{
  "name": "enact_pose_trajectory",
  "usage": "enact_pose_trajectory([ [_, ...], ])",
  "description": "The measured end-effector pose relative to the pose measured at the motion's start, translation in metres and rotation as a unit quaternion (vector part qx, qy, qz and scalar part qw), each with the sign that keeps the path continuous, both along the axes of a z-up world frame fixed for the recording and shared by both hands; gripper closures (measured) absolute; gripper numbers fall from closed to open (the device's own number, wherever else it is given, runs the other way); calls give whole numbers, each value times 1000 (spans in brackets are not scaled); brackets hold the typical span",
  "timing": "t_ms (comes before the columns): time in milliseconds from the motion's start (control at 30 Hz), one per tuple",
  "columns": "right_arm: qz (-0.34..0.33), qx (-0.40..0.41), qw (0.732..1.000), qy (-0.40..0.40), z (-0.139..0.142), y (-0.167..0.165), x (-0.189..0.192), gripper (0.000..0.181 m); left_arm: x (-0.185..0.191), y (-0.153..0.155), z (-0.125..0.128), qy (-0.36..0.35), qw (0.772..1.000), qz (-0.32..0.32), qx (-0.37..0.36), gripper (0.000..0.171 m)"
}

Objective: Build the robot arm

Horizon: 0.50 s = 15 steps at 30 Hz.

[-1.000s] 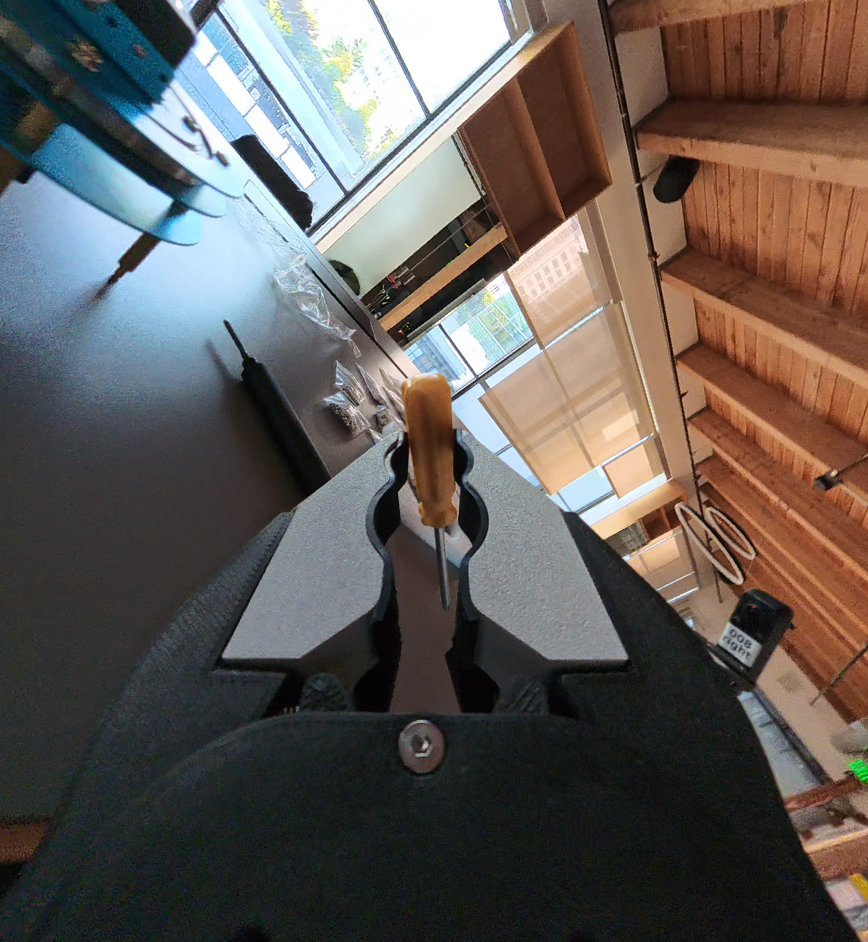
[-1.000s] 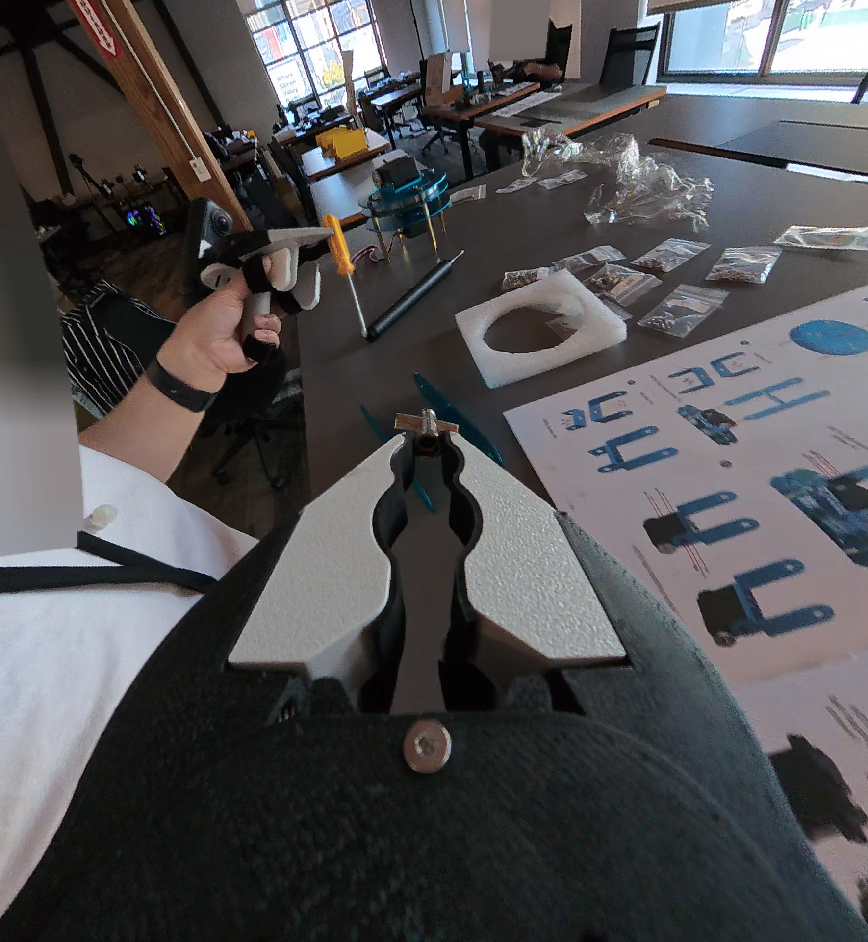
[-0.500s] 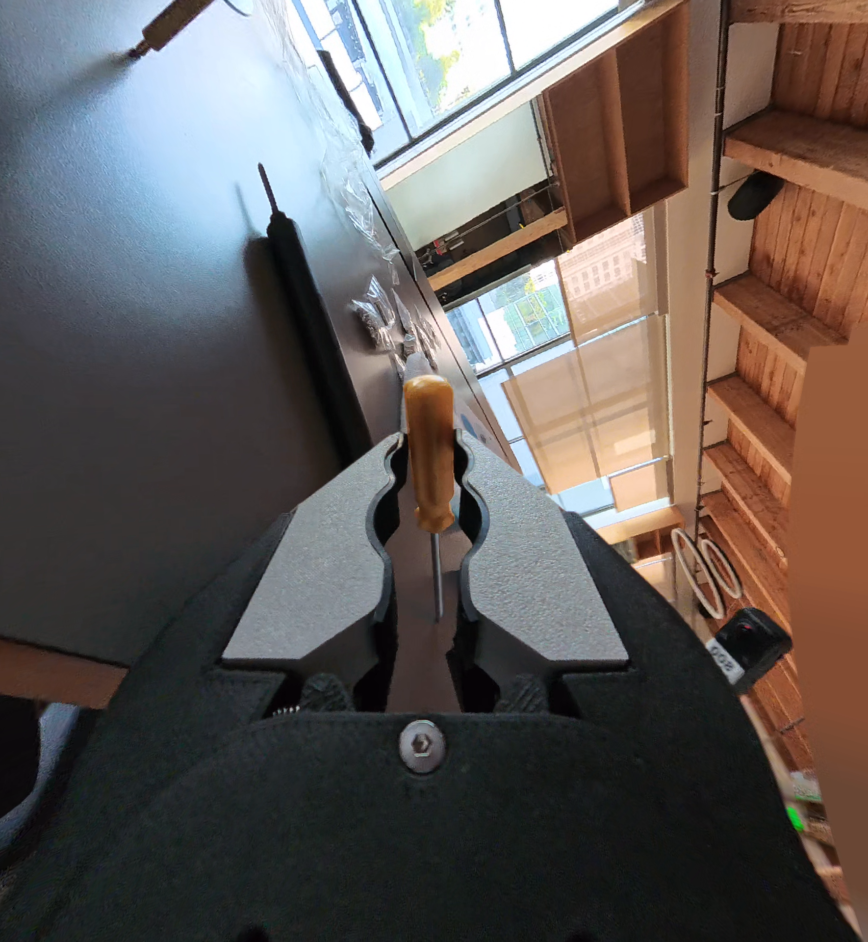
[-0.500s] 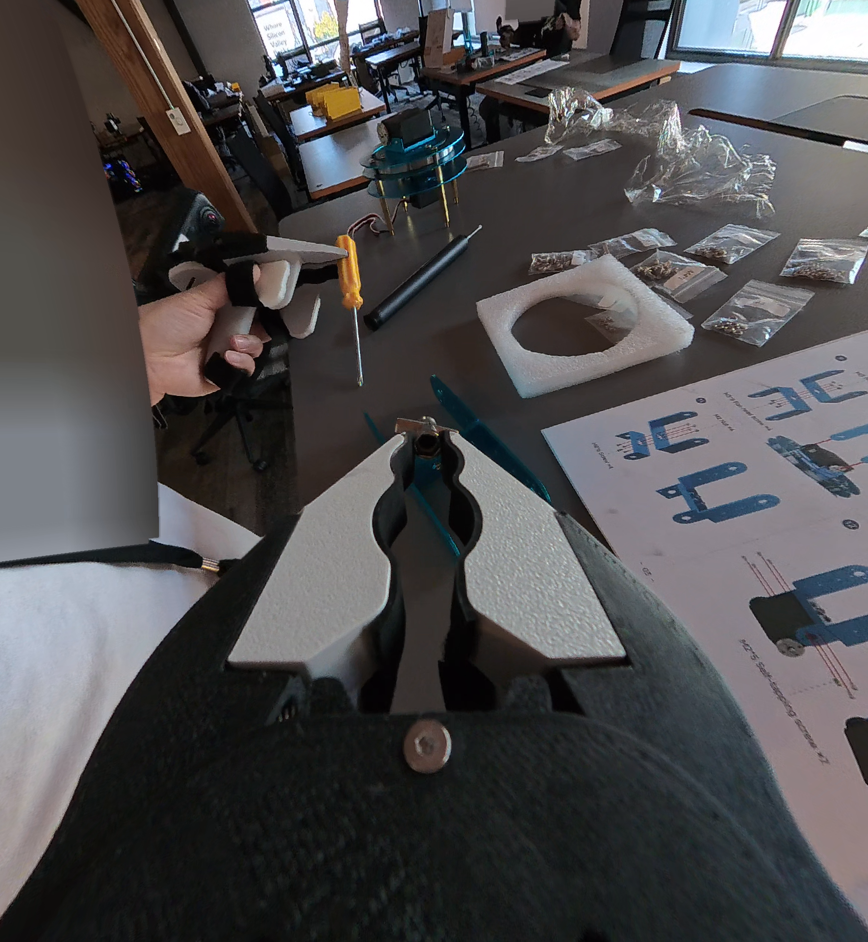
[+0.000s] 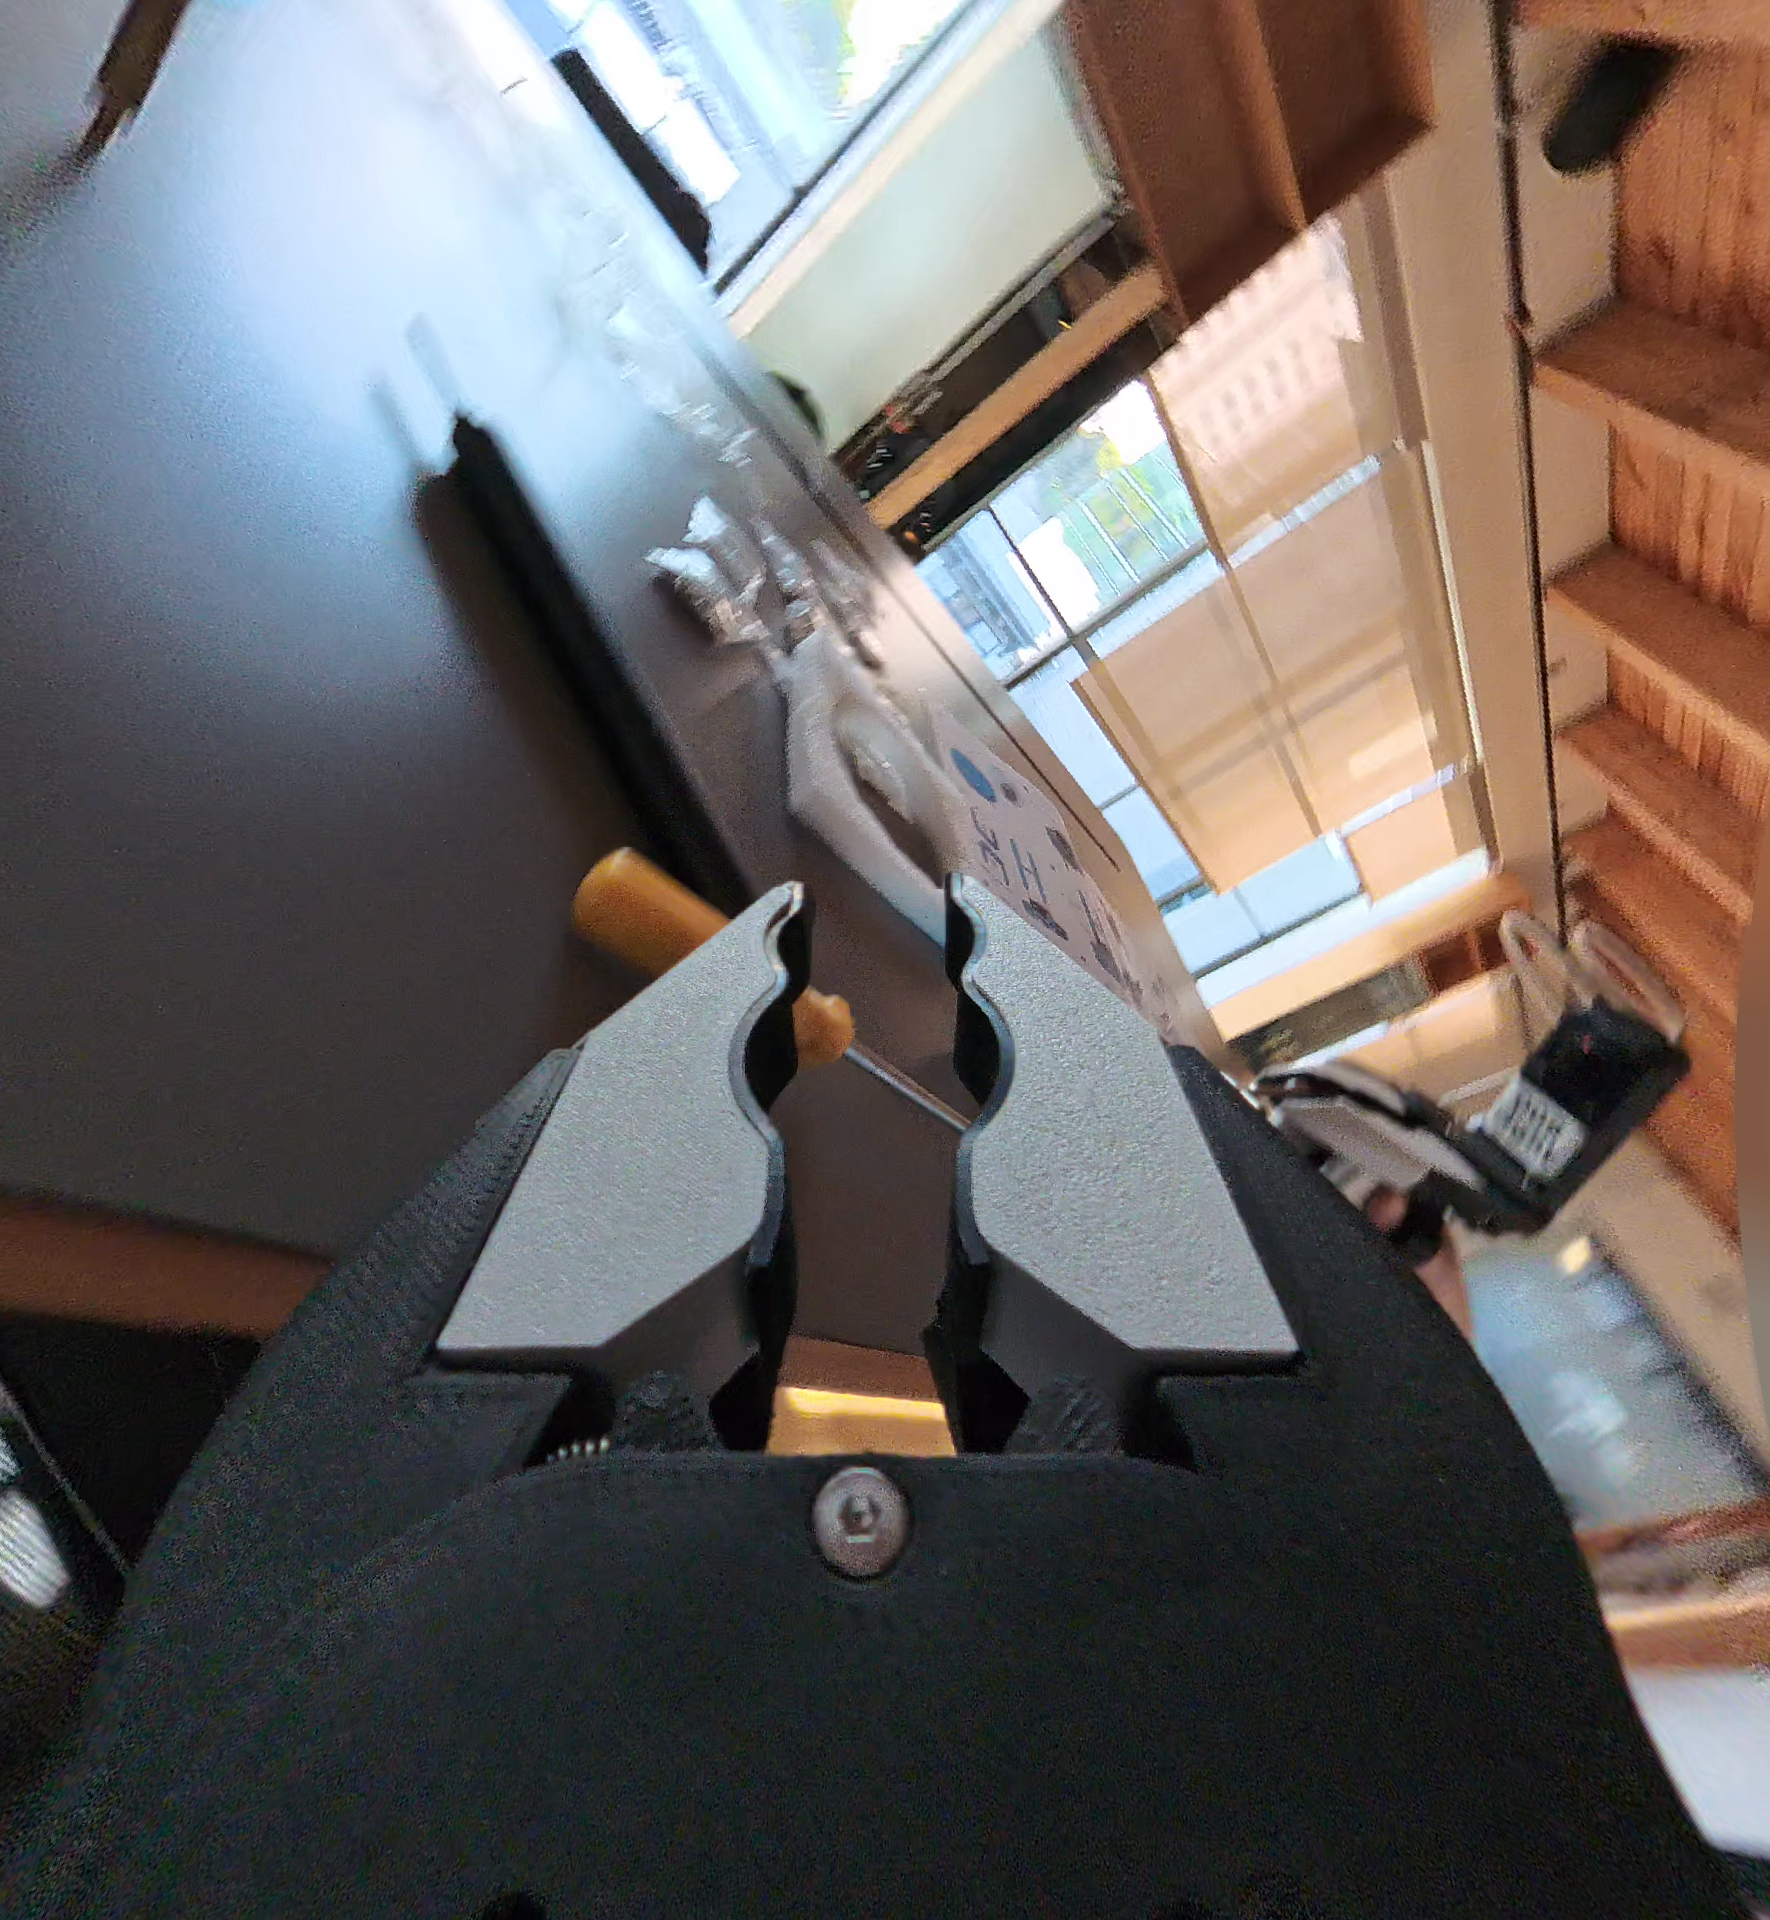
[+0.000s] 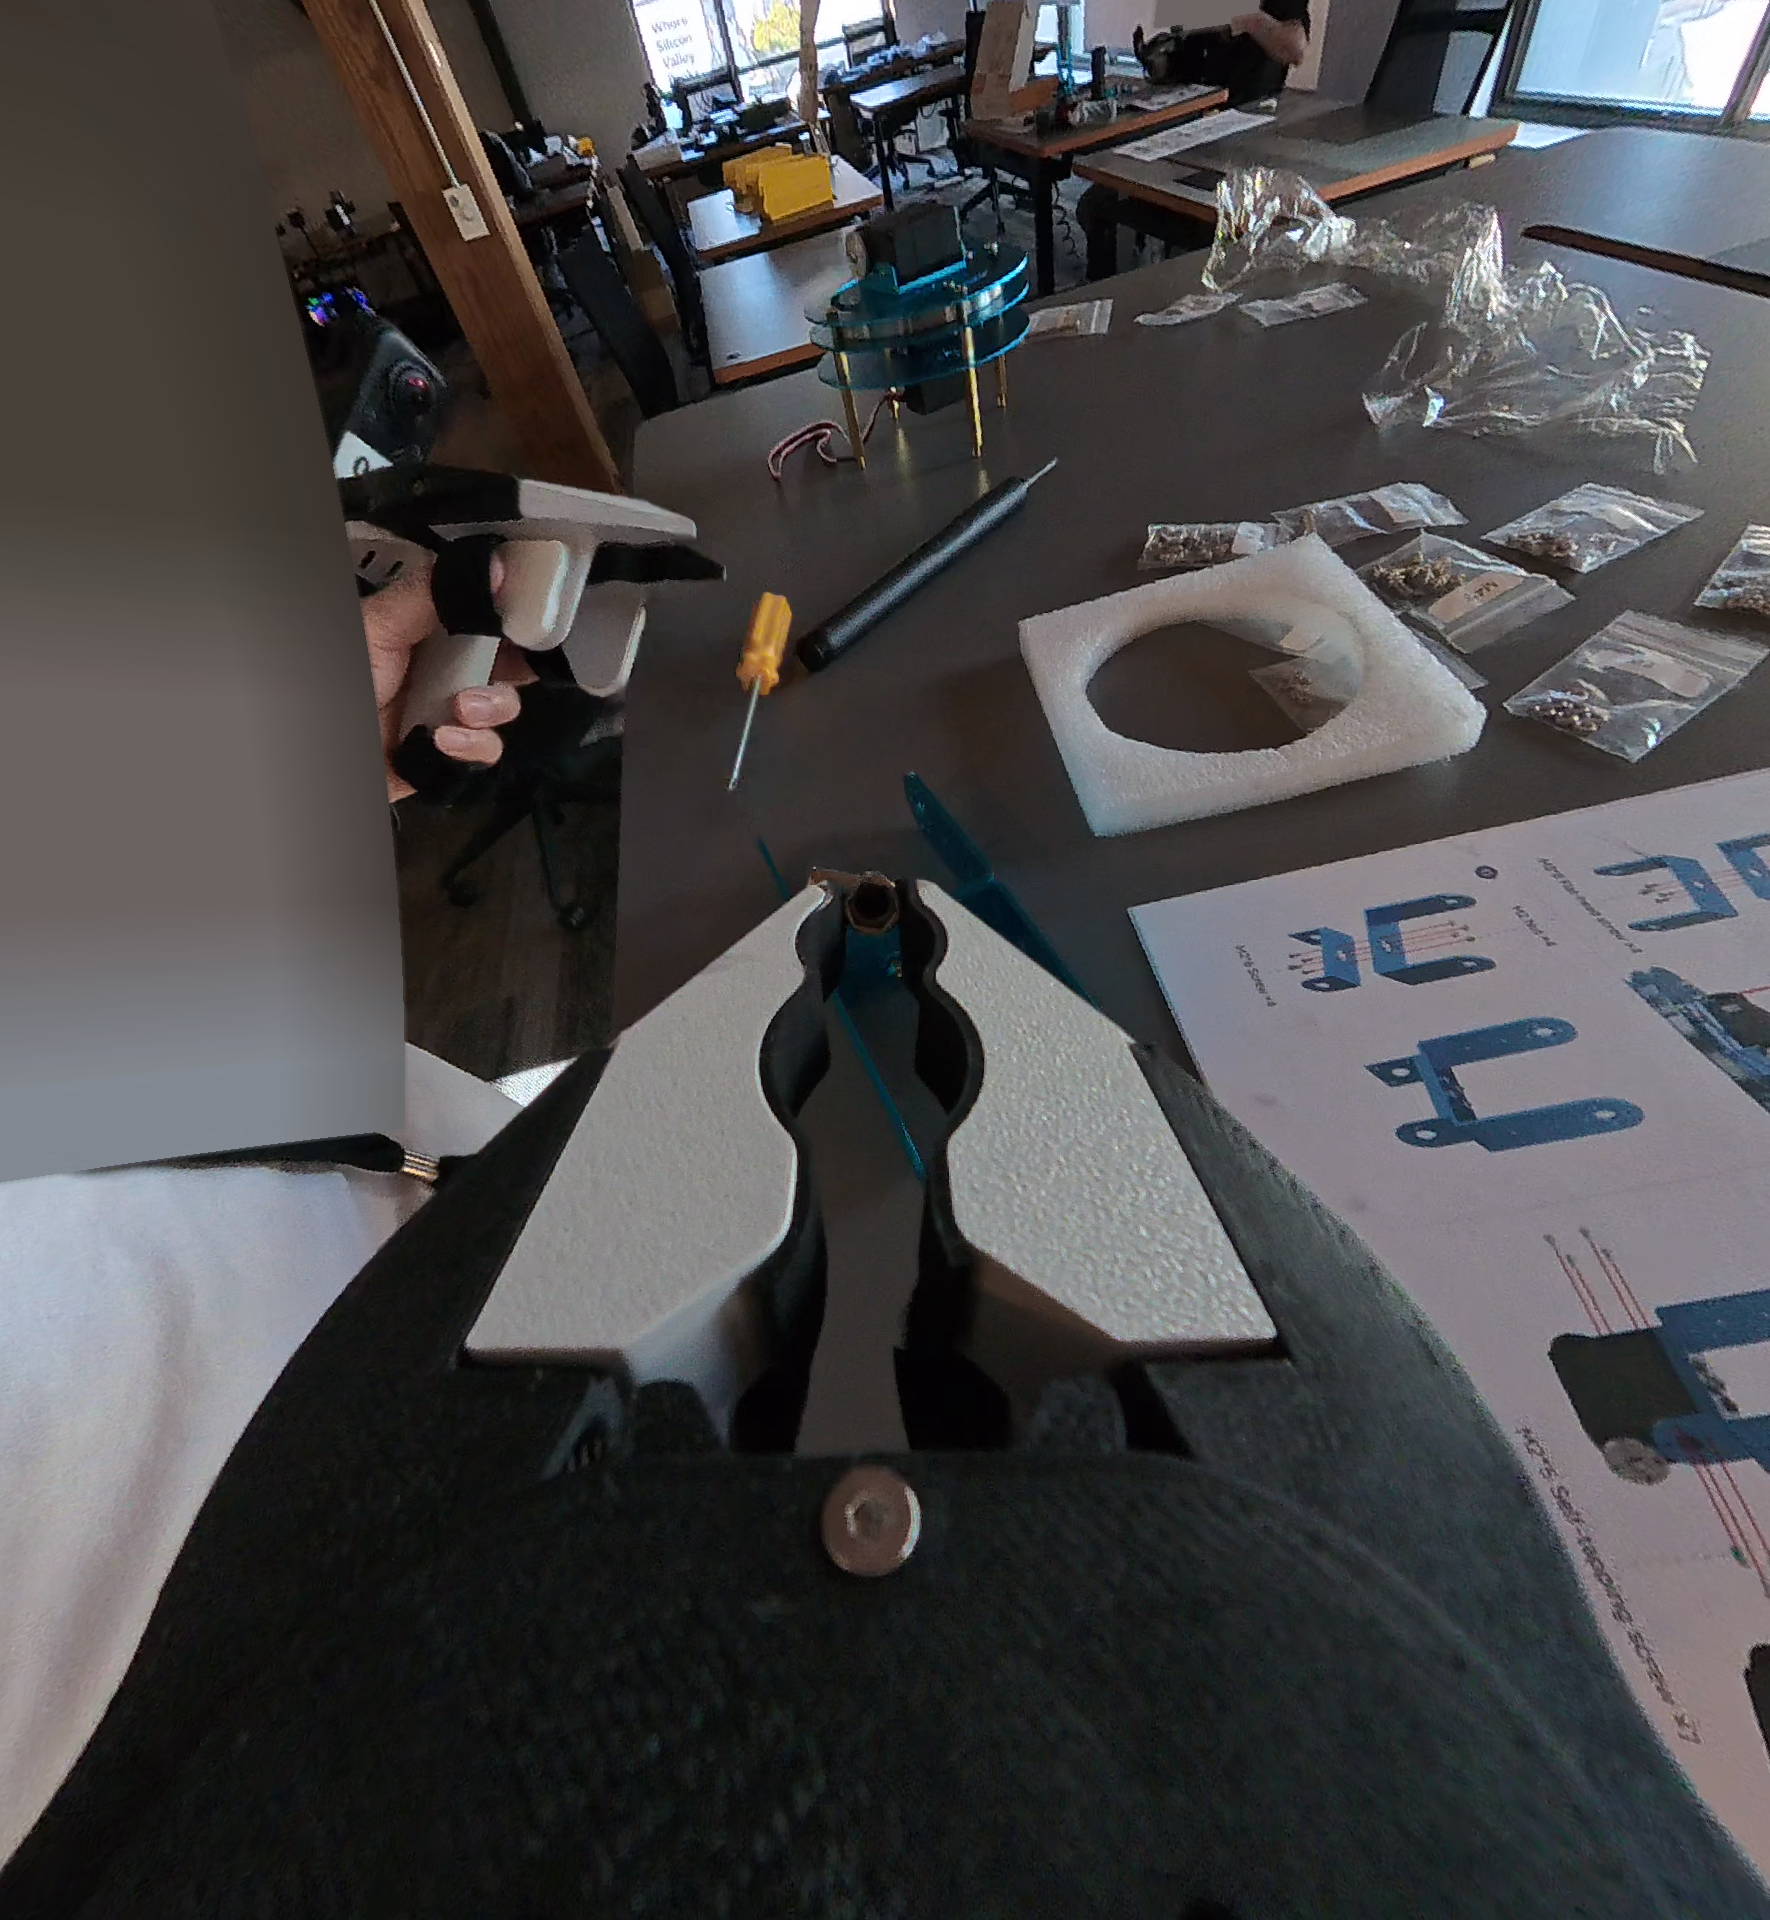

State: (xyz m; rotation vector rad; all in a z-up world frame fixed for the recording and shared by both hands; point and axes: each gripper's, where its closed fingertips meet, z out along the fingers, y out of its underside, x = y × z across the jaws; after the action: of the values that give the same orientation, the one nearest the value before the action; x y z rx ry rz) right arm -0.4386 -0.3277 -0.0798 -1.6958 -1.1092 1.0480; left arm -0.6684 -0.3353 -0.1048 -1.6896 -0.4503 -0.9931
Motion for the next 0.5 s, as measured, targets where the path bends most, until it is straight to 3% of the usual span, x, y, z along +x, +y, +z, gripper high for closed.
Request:
enact_pose_trajectory([
  [67, 9, -3, 1000, 12, 3, -1, -2, 172, 4, -3, 18, 141, 986, -49, 77, 141],
  [133, 19, -1, 1000, 20, 4, -3, -2, 172, 22, -10, 12, 324, 927, -137, 132, 126],
  [200, 23, -1, 999, 25, 5, -5, -2, 172, 34, -15, -19, 494, 827, -226, 146, 118],
  [267, 23, -7, 999, 30, 8, -5, -1, 172, 28, -7, -39, 629, 716, -258, 157, 121],
  [300, 23, -9, 999, 33, 10, -5, -1, 172, 33, -7, -42, 645, 685, -293, 173, 121],
  [333, 20, -12, 999, 32, 12, -5, 0, 172, 37, -5, -41, 643, 672, -320, 179, 139],
  [400, 6, -10, 1000, 23, 13, -3, 3, 172, 41, -7, -47, 631, 647, -397, 163, 137],
  [467, -8, -8, 1000, 12, 13, -2, 6, 172, 31, -6, -52, 626, 628, -443, 128, 144],
  [500, -13, -8, 1000, 8, 12, -3, 7, 172, 27, -6, -53, 616, 630, -459, 112, 140],
])
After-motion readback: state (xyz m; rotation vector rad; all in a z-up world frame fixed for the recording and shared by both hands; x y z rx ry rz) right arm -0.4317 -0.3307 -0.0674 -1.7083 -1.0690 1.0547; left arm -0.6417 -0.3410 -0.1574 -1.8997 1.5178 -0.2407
